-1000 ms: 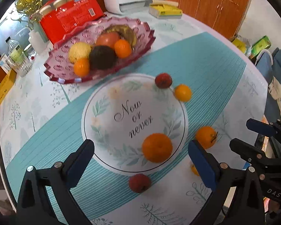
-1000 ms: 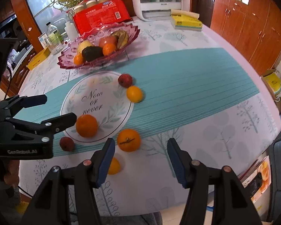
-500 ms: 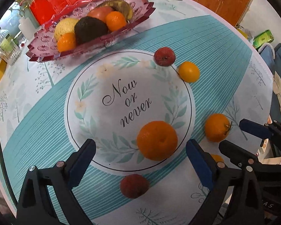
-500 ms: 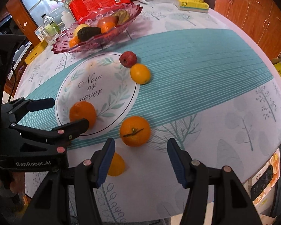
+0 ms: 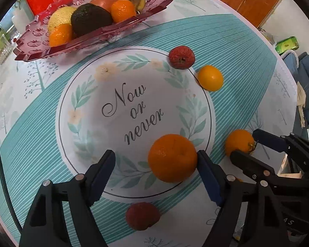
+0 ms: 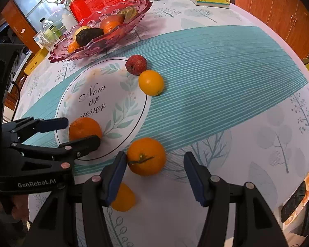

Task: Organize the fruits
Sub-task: 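Grasp an orange with the left tool while the right tool grasps another orange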

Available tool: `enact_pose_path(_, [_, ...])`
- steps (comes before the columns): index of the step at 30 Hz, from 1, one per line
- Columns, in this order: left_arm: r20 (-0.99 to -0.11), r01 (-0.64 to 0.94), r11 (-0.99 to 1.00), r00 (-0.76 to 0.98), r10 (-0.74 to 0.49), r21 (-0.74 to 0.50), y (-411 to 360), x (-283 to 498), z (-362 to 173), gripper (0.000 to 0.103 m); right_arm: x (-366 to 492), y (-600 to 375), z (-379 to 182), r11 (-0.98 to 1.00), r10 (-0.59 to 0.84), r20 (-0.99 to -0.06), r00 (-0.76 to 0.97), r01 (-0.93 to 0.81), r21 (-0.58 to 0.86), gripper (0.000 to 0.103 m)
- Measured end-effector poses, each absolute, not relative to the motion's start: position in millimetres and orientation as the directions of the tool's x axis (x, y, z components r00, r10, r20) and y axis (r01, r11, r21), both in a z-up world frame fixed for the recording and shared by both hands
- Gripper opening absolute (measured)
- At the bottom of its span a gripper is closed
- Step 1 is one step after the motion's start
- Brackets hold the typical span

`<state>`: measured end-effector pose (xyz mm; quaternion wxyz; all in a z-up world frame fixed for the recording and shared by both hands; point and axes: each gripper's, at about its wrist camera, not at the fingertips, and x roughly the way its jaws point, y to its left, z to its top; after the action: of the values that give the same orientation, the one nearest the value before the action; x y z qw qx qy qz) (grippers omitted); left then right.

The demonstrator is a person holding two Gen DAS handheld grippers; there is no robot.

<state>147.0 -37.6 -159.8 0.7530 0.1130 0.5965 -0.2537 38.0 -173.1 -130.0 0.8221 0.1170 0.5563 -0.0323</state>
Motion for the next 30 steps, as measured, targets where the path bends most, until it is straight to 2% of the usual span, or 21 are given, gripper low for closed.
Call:
enact_pose_path(10, [-0.959,0.525,0.837,0.127,-0.255,-0.153,-38.8,154.2,-162.7,0.078,43.5,-177.9,-136.9,0.958,0.150,-0.921,0.360,0.176,0.225,0.059])
enact_pose_path(12, [-0.961,0.532,0.834,0.126,-0.247,-0.144,-40.9,155.8,-163.5,0.078,45.3,-176.6,-137.3,0.960,0.163,-0.919,0.359,0.157,0.232,0.050])
enact_pose_path(13, [-0.963,0.536,0.833,0.127,-0.236,-0.133,-41.6,155.9,-165.4,0.077,46.1,-176.3,-137.4,0.959,0.170,-0.917,0.360,0.152,0.238,0.040])
enact_pose_path(20, [-0.964,0.554,0.823,0.131,-0.231,-0.122,-44.1,155.8,-167.5,0.076,44.2,-176.6,-134.4,0.964,0.157,-0.917,0.367,0.146,0.224,0.039])
enact_pose_path(23, [-0.963,0.571,0.812,0.132,-0.235,-0.119,-49.2,148.7,-169.1,0.067,43.6,-176.4,-128.1,0.968,0.141,-0.912,0.384,0.138,0.208,0.039])
enact_pose_path(27, [-0.961,0.604,0.788,0.129,-0.243,-0.118,-60.5,140.4,-167.5,0.047,44.9,-175.3,-121.9,0.972,0.137,-0.907,0.397,0.124,0.201,0.039])
enact_pose_path(30, [-0.962,0.616,0.780,0.132,-0.238,-0.109,-65.1,138.0,-166.2,0.044,46.3,-173.9,-120.0,0.974,0.132,-0.908,0.399,0.119,0.194,0.039])
